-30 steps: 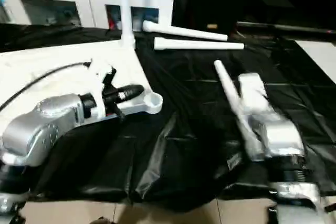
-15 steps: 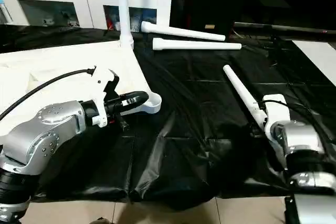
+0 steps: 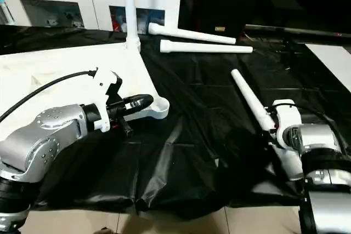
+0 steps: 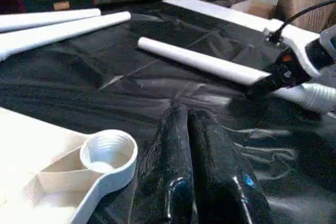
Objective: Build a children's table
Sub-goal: Rotate table base, then pick table leg
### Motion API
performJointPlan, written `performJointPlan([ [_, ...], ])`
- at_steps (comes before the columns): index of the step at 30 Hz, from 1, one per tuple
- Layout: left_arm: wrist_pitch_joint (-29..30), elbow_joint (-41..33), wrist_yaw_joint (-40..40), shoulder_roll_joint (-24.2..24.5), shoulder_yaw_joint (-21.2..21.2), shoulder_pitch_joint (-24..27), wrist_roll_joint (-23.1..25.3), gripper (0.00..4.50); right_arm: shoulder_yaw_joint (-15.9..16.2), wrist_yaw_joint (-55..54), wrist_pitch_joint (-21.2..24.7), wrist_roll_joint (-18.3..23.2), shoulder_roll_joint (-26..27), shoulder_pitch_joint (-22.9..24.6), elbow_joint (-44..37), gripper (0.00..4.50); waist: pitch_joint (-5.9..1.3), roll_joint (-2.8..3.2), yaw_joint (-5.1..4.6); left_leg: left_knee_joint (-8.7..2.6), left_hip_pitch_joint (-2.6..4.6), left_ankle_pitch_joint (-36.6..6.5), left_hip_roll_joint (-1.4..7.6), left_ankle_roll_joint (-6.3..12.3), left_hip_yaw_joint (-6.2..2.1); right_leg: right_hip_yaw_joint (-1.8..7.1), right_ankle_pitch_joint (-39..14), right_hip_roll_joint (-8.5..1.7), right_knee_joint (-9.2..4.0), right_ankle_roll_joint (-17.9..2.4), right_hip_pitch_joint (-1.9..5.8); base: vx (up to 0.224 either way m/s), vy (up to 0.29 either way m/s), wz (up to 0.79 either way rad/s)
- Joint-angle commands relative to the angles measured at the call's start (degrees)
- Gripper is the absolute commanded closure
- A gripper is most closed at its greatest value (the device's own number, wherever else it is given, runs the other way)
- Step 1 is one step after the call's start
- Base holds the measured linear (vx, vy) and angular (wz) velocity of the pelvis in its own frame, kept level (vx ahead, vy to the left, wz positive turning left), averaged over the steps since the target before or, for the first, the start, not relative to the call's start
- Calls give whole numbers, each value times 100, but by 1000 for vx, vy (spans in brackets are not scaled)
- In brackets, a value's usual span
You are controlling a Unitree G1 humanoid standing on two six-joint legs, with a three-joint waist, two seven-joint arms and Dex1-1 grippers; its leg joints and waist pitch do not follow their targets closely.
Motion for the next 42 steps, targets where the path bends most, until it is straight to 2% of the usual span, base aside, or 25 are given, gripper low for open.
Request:
performJointPlan([
  [1, 153, -152, -62, -18, 135, -79, -164, 385, -97, -45, 41, 37, -51, 15, 188, 173, -381, -55, -2, -303, 41, -1085, 32, 17, 60, 175, -1304, -290, -450, -1001, 293, 0, 0, 0],
  [2, 182, -174, -60, -41, 186, -93, -223, 375, -157, -70, 32, 66, -50, -6, 182, 184, -378, -57, 0, -307, 40, -1115, 32, 17, 54, 172, -1352, -291, -456, -991, 295, 0, 0, 0],
  [4, 322, -201, 49, -309, 556, -214, -666, 350, -526, -37, -101, 382, 51, -124, -202, 202, -387, -34, 8, -301, 41, -1120, 21, -3, 58, 175, -1298, -286, -452, -994, 303, 0, 0, 0],
  [5, 322, -201, 49, -309, 556, -214, -666, 347, -526, -37, -101, 382, 51, -124, -202, 209, -388, -48, 7, -300, 33, -1101, 21, 2, 56, 176, -1252, -286, -449, -999, 311, 0, 0, 0],
  [6, 404, -168, 148, -476, 726, -285, -892, 346, -688, 42, -106, 580, 145, -159, -493, 218, -386, -37, 12, -306, 44, -1118, 26, 27, 46, 165, -1256, -279, -449, -999, 297, 0, 0, 0],
  [7, 468, -130, 243, -606, 845, -345, -1052, 342, -794, 87, -77, 717, 218, -185, -693, 229, -386, -34, 8, -297, 38, -1143, 16, 32, 63, 179, -1222, -277, -453, -999, 308, 0, 0, 0],
  [8, 476, -123, 258, -623, 858, -354, -1069, 330, -805, 92, -68, 734, 228, -188, -717, 239, -394, -48, 5, -304, 23, -1098, 15, 45, 41, 164, -1192, -276, -436, -985, 333, 0, 0, 0],
  [11, 741, 272, 855, -1274, 1290, -721, -1596, 308, -1115, 241, 169, 1316, 672, -291, -1610, 259, -393, -26, -3, -295, 26, -1070, 9, 91, 56, 174, -1163, -269, -447, -1001, 317, 0, 0, 0],
  [13, 783, 487, 1052, -1479, 1378, -860, -1650, 301, -1130, 293, 185, 1503, 875, -294, -1946, 277, -397, -28, 0, -308, 25, -1036, 7, 157, 37, 165, -1186, -265, -465, -949, 331, 0, 0, 0],
  [14, 794, 867, 1319, -1730, 1454, -1072, -1586, 294, -1025, 427, 163, 1763, 1211, -235, -2569, 283, -409, -7, 20, -308, 37, -1023, 14, 154, 29, 162, -1191, -276, -461, -946, 328, 0, 0, 0],
  [15, 756, 1029, 1359, -1780, 1432, -1151, -1487, 273, -921, 525, 171, 1877, 1355, -188, -2871, 303, -404, -18, 25, -307, 41, -1008, 16, 179, 33, 170, -1150, -265, -468, -911, 315, 0, 0, 0],
  [16, 720, 1155, 1370, -1804, 1408, -1211, -1406, 273, -848, 589, 171, 1955, 1464, -161, -3068, 303, -414, 11, 47, -321, 48, -963, 28, 191, 22, 171, -1107, -280, -465, -897, 315, 0, 0, 0],
  [19, 738, 1427, 1500, -1843, 1325, -1310, -1135, 259, -689, 492, 185, 1945, 1725, -140, -3264, 329, -425, 26, 58, -342, 58, -861, 48, 126, 9, 172, -928, -288, -453, -908, 313, 0, 0, 0],
  [20, 678, 1536, 1458, -1760, 1121, -1288, -870, 244, -495, 317, 85, 1728, 1867, -96, -3225, 334, -414, 40, 67, -353, 66, -866, 53, 87, 8, 171, -927, -290, -456, -923, 294, 0, 0, 0],
  [22, 635, 1559, 1415, -1703, 1015, -1265, -754, 232, -409, 241, 18, 1615, 1912, -72, -3187, 346, -412, 43, 78, -364, 66, -909, 48, 0, 11, 175, -1002, -304, -458, -885, 301, 0, 0, 0],
  [23, 586, 1518, 1411, -1587, 875, -1223, -629, 225, -344, -71, -214, 1341, 2031, -34, -3021, 352, -416, 38, 90, -367, 73, -919, 55, -23, 7, 176, -1005, -314, -457, -875, 300, 0, 0, 0],
  [25, 598, 1511, 1469, -1576, 876, -1235, -637, 201, -365, -235, -239, 1272, 2091, 12, -3044, 308, -418, 38, 111, -369, 73, -863, 56, -120, 17, 187, -890, -324, -438, -902, 298, 0, 0, 0],
  [28, 550, 1120, 1004, -1093, 463, -1041, -414, 187, -383, -898, 269, 1130, 2142, 73, -3114, 309, -417, 36, 115, -392, 69, -792, 52, -166, -3, 182, -794, -315, -403, -828, 313, 0, 0, 0],
  [29, 521, 960, 785, -849, 248, -937, -253, 173, -390, -1149, 407, 1046, 2144, 41, -3036, 272, -414, 28, 107, -394, 72, -790, 51, -171, 6, 183, -810, -310, -409, -799, 300, 0, 0, 0],
  [30, 521, 960, 785, -849, 248, -937, -253, 162, -390, -1149, 407, 1046, 2144, 41, -3036, 266, -404, 33, 92, -396, 67, -844, 40, -213, 13, 189, -906, -307, -410, -730, 300, 0, 0, 0],
  [32, 390, 658, 396, -348, -203, -732, 82, 149, -313, -1417, 489, 831, 2158, -43, -2844, 261, -394, 10, 74, -406, 70, -958, 42, -272, 17, 194, -1153, -321, -436, -622, 285, 0, 0, 0],
  [34, 347, 586, 307, -231, -321, -690, 162, 140, -307, -1451, 515, 790, 2171, -62, -2813, 246, -385, 31, 58, -412, 72, -1036, 45, -300, 16, 200, -1253, -323, -437, -578, 275, 0, 0, 0],
  [37, 210, 295, -24, 236, -793, -528, 430, 117, -299, -1503, 631, 745, 2236, -125, -2700, 221, -389, 18, 32, -417, 74, -1044, 53, -318, 3, 199, -1210, -328, -414, -597, 273, 0, 0, 0],
  [40, -8, 80, -439, 710, -1283, -347, 718, 93, -326, -1524, 911, 896, 2374, -126, -2408, 192, -379, 9, -6, -418, 70, -1051, 47, -309, 18, 207, -1227, -320, -424, -604, 261, 0, 0, 0],
  [42, -45, 42, -528, 808, -1413, -303, 819, 65, -376, -1598, 984, 949, 2450, -87, -2278, 168, -377, 27, -18, -420, 73, -1053, 48, -334, 18, 208, -1227, -321, -412, -620, 258, 0, 0, 0],
])
